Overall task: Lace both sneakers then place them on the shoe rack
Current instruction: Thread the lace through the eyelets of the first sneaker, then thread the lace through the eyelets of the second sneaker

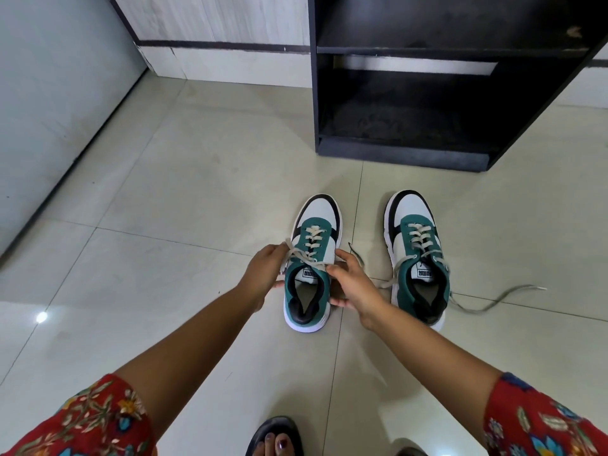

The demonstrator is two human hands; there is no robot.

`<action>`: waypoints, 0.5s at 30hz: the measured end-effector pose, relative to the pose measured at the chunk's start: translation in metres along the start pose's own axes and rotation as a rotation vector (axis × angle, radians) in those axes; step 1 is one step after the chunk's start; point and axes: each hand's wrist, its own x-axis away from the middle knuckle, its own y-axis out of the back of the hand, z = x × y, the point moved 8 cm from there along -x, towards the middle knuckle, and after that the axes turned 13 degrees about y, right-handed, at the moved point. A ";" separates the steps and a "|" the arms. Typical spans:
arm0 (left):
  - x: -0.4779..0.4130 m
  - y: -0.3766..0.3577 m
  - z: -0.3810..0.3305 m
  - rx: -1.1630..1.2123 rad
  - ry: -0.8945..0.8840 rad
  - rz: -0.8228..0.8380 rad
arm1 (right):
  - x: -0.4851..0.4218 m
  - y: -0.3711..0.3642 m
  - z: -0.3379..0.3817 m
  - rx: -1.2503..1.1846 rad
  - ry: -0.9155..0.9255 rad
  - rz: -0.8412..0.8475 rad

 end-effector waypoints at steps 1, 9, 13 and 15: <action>0.000 0.001 -0.001 -0.032 -0.032 -0.048 | 0.002 0.002 0.001 0.034 0.011 0.018; 0.064 -0.045 -0.060 -0.390 -0.836 -0.394 | 0.045 0.090 0.039 0.159 0.332 -0.268; 0.065 -0.112 -0.063 -0.523 -0.844 -0.026 | 0.063 0.146 0.057 0.138 0.456 -0.500; 0.058 -0.137 -0.063 -0.617 -0.778 0.101 | 0.067 0.173 0.054 0.209 0.473 -0.619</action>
